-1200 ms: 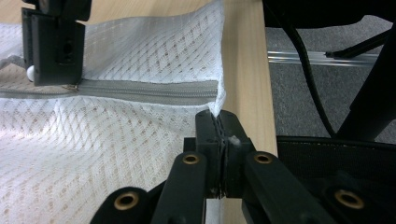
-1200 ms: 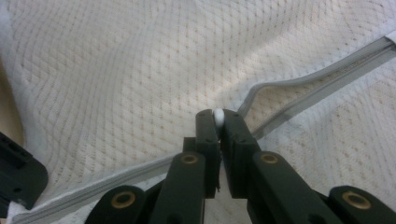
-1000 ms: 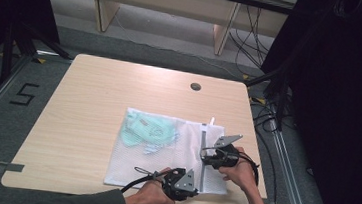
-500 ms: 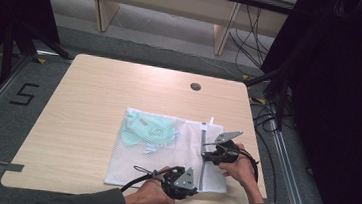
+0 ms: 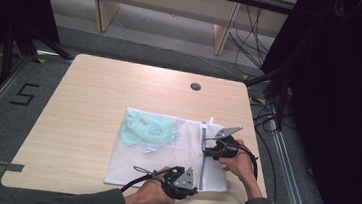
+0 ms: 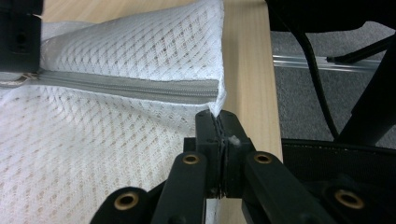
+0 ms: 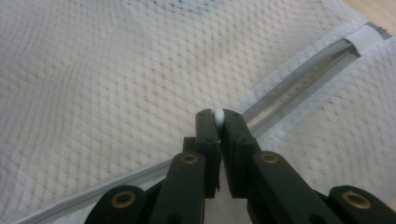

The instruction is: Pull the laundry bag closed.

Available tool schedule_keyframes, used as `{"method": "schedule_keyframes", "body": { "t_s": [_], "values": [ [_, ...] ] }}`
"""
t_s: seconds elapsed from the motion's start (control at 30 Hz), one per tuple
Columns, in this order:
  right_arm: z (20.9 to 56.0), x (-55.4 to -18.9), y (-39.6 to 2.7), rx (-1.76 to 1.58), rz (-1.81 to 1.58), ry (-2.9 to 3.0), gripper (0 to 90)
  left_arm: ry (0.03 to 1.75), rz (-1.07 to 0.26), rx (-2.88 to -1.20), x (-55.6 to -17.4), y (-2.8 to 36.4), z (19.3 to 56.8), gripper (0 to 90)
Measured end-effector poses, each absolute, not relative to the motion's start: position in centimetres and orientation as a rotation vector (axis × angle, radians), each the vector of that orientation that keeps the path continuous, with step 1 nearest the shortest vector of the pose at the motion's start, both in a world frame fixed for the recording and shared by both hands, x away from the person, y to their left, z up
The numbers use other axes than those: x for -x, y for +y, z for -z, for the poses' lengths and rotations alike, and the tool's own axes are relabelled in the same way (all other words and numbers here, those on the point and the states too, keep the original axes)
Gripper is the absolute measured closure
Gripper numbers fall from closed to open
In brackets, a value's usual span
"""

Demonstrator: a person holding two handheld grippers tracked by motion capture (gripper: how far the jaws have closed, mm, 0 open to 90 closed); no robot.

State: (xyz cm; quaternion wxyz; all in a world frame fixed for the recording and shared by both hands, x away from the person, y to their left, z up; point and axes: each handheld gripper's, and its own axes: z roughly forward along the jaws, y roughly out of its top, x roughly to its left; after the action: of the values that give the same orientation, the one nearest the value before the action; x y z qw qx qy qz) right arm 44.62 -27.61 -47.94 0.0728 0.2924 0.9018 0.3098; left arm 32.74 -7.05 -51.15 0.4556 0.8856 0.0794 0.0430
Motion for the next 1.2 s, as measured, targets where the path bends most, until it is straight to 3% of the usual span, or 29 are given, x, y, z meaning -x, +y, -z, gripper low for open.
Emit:
{"method": "schedule_keyframes", "body": {
  "t_s": [1.2],
  "values": [
    [48.0, -46.8, -27.3, -0.894, -0.88, 2.687, 86.5, 0.183, -0.085, -2.196, -32.4, -7.3, 51.2, 88.2]
  ]
}}
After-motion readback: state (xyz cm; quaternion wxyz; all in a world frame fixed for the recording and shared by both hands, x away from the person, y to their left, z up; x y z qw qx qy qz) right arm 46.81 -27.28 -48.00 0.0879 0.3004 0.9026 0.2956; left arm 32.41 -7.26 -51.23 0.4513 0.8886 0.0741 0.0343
